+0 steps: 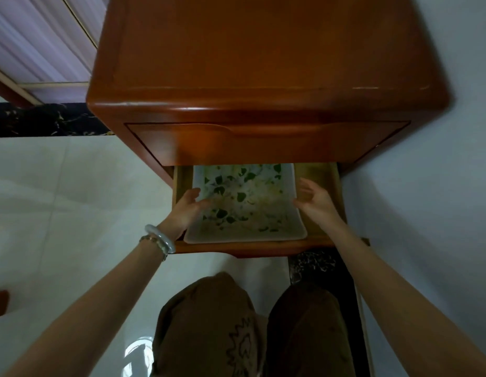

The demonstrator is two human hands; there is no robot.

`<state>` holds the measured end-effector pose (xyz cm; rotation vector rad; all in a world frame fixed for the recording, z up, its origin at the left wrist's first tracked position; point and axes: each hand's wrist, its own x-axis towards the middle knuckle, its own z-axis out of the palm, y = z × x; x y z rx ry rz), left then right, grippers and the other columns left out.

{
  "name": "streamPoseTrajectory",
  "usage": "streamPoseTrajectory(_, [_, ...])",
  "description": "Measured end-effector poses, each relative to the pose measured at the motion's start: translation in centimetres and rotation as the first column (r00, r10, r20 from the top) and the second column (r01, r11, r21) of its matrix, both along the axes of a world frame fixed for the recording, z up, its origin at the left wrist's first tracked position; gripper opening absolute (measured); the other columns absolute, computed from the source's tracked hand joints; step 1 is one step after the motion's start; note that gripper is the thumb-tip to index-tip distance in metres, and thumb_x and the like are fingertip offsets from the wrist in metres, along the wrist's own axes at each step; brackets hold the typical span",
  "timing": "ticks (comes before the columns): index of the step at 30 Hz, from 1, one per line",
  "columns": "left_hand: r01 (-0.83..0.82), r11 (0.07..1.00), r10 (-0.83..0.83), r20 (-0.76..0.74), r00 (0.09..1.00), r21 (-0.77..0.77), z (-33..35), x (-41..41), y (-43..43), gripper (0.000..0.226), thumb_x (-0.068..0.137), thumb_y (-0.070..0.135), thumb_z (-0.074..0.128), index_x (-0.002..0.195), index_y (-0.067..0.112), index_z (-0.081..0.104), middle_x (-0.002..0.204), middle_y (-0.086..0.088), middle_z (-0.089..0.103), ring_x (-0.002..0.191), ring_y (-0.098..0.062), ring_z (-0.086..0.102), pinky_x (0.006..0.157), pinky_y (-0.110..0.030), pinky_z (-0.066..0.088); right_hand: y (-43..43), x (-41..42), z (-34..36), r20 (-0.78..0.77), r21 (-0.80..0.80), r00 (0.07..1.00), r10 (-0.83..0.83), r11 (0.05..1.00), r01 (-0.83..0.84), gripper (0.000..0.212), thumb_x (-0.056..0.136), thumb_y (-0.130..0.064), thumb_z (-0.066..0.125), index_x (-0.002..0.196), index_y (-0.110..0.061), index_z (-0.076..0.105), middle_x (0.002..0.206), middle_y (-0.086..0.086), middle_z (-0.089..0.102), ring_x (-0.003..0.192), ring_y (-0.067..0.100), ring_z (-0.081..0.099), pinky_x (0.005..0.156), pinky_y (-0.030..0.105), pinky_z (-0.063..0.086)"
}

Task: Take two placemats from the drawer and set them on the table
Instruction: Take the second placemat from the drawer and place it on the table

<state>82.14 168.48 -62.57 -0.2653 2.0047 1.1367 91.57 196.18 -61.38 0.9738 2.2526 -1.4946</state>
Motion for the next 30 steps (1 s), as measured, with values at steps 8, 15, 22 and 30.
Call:
streamPoseTrajectory(8, [0.089, 0.967, -0.087, 0.022, 0.996, -0.238, -9.9, -1.6, -0.9, 0.105, 0.047, 0.068, 0.061, 0.137, 0.020, 0.038, 0.133, -0.009, 0.048, 0.121, -0.034, 0.048, 0.099, -0.053, 0.045, 0.0, -0.8, -3.9, 0.206, -0.005, 0.975, -0.087, 0.996, 0.090, 0.045, 0.086, -0.013, 0.065, 0.130, -0.013, 0.053, 0.123, 0.008, 0.060, 0.114, 0.029, 0.057, 0.087, 0.033, 0.049])
streamPoseTrajectory(15, [0.056, 0.952, -0.061, -0.007, 0.998, -0.302, -5.1, -0.6, 0.3, 0.087, 0.073, 0.039, 0.072, 0.143, 0.013, 0.028, 0.140, -0.012, 0.039, 0.127, -0.037, 0.041, 0.103, -0.053, 0.042, -0.2, -0.8, -5.2, 0.255, 0.003, 0.931, -0.263, 0.963, 0.271, 0.039, 0.083, -0.015, 0.063, 0.118, 0.000, 0.052, 0.108, 0.008, 0.059, 0.099, 0.026, 0.058, 0.083, 0.033, 0.051])
streamPoseTrajectory(22, [-0.043, 0.952, 0.022, -0.071, 0.997, -0.303, -1.2, -2.3, 0.2, 0.031, 0.090, 0.018, 0.057, 0.115, -0.001, 0.052, 0.112, -0.015, 0.060, 0.097, -0.029, 0.057, 0.083, -0.036, 0.049, 0.7, -2.8, -1.4, 0.290, 0.012, 0.874, -0.390, 0.914, 0.404, 0.038, 0.090, -0.015, 0.055, 0.124, 0.002, 0.053, 0.123, 0.016, 0.059, 0.108, 0.032, 0.059, 0.089, 0.036, 0.051])
streamPoseTrajectory(30, [-0.084, 0.920, 0.072, -0.044, 0.996, -0.382, 10.6, -1.1, -0.2, 0.035, 0.096, 0.013, 0.047, 0.127, -0.002, 0.050, 0.122, -0.018, 0.055, 0.111, -0.032, 0.052, 0.080, -0.034, 0.041, 0.1, -0.9, 10.4, 0.221, 0.145, 0.903, -0.368, 0.928, 0.342, 0.031, 0.088, -0.001, 0.044, 0.059, -0.011, 0.041, 0.066, 0.007, 0.046, 0.065, 0.021, 0.048, 0.065, 0.029, 0.038])
